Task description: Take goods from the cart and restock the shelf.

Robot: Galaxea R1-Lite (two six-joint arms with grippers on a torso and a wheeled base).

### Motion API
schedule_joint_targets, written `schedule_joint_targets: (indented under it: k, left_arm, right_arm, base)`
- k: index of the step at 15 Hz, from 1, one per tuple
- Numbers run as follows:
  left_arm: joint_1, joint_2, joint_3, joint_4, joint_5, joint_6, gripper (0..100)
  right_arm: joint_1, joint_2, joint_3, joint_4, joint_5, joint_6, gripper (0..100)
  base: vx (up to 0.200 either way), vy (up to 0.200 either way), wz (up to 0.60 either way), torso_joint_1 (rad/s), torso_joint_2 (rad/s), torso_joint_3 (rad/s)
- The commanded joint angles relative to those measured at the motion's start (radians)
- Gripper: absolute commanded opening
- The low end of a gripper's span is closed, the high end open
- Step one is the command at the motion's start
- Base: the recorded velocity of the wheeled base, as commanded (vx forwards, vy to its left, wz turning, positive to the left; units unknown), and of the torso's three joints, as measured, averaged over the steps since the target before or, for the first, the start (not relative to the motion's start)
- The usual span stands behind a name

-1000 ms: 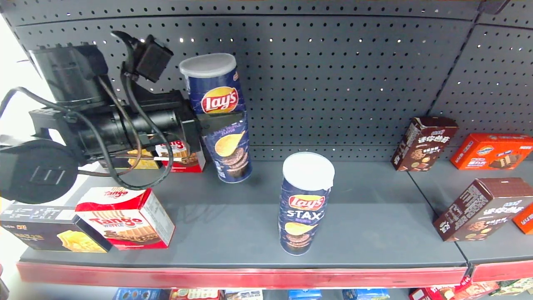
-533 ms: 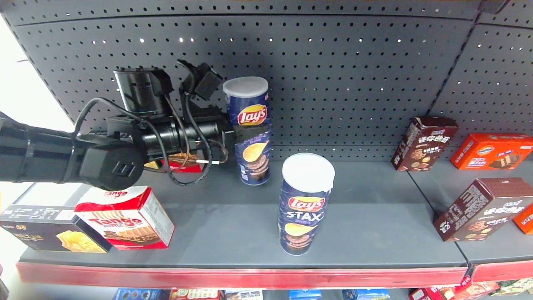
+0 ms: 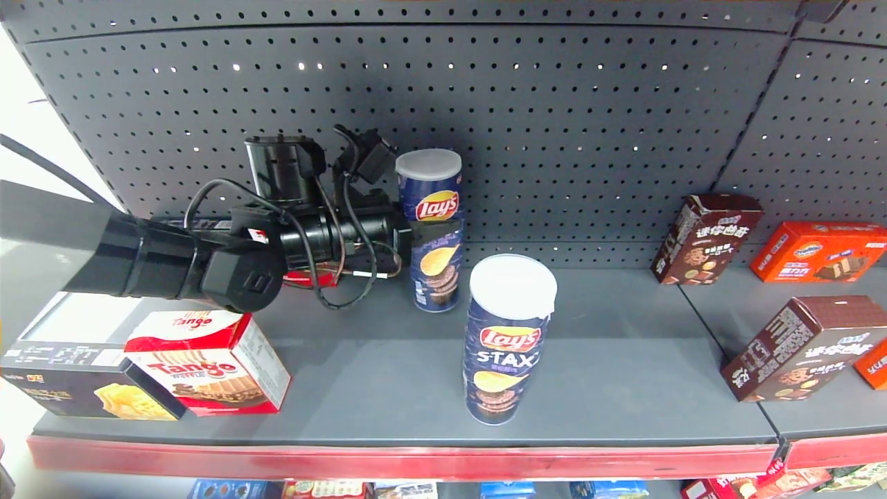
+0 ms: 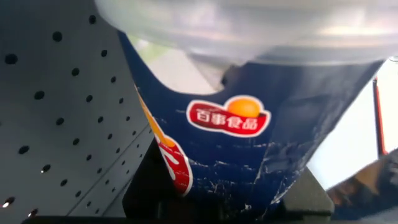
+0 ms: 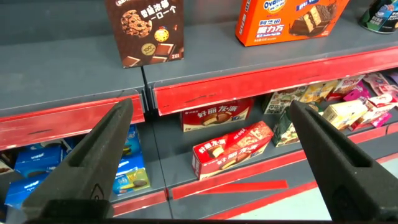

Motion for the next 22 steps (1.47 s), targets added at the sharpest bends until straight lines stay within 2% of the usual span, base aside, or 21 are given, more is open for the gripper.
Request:
schedule_joint_targets:
  k: [1,8,14,17,18,21,22]
  left_arm:
    - [-0.001,0.042,-0.032,0.000,0.000,0.000,0]
    - [-0.049,0.119,-0.120,0.000,0.006,-0.002,0]
    - [-0.063,0.162,-0.137,-0.011,0.023,0.001,0]
    - [-0.063,0.165,-0.132,-0.011,0.023,0.038,0]
    - [-0.063,0.168,-0.132,-0.010,0.023,0.041,100]
    - [-0.057,0.154,-0.118,-0.002,0.025,0.043,100]
    - [-0.055,0.134,-0.111,-0.002,0.042,0.043,100]
  right_arm:
    - [0.000,0.001,0.000,0.000,0.000,0.000,100]
    - [0.000,0.001,0.000,0.000,0.000,0.000,100]
    - [0.000,0.001,0.000,0.000,0.000,0.000,100]
    - [0.000,0.001,0.000,0.000,0.000,0.000,100]
    - [0.000,0.001,0.000,0.000,0.000,0.000,100]
    - [0.000,0.001,0.000,0.000,0.000,0.000,100]
    - [0.000,0.001,0.000,0.000,0.000,0.000,100]
  base:
    - [0.000,0.000,0.00,0.000,0.00,0.000]
    - [0.000,0.000,0.00,0.000,0.00,0.000]
    - [0.000,0.000,0.00,0.000,0.00,0.000]
    - [0.000,0.000,0.00,0.000,0.00,0.000]
    - [0.000,0.000,0.00,0.000,0.00,0.000]
    - [0.000,0.000,0.00,0.000,0.00,0.000]
    - [0.000,0.000,0.00,0.000,0.00,0.000]
